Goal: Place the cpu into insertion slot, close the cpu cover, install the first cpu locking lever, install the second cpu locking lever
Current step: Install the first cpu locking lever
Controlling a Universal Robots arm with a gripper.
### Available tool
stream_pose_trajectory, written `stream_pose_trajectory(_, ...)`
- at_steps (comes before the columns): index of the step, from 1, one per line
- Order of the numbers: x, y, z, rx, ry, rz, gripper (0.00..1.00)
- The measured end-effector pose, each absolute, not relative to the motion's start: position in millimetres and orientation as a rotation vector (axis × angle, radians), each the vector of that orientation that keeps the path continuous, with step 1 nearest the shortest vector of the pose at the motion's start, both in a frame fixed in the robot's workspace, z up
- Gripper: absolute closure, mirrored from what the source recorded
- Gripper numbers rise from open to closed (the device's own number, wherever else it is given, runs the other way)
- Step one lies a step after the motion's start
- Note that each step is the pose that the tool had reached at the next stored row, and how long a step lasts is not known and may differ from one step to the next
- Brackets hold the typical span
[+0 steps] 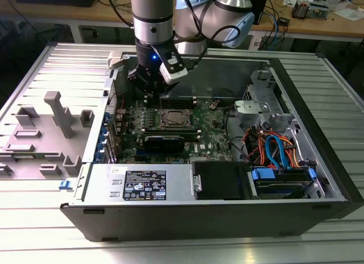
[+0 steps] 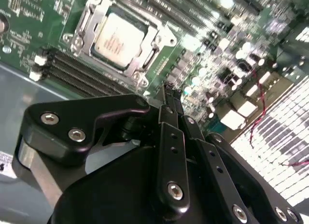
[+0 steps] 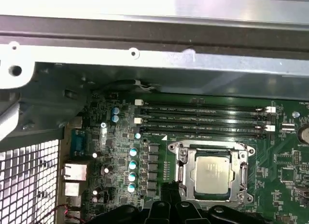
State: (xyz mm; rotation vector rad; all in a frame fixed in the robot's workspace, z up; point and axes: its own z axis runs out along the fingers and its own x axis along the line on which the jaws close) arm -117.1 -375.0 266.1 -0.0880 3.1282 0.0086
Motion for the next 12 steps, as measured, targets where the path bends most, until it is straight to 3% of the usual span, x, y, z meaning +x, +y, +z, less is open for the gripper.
stream_pose_trajectory(1,-118,-360,266,-0.089,3.128,0.009,0.89)
stream_pose_trajectory(12,-118,-345,266,-0.097,3.128,0.009,0.89)
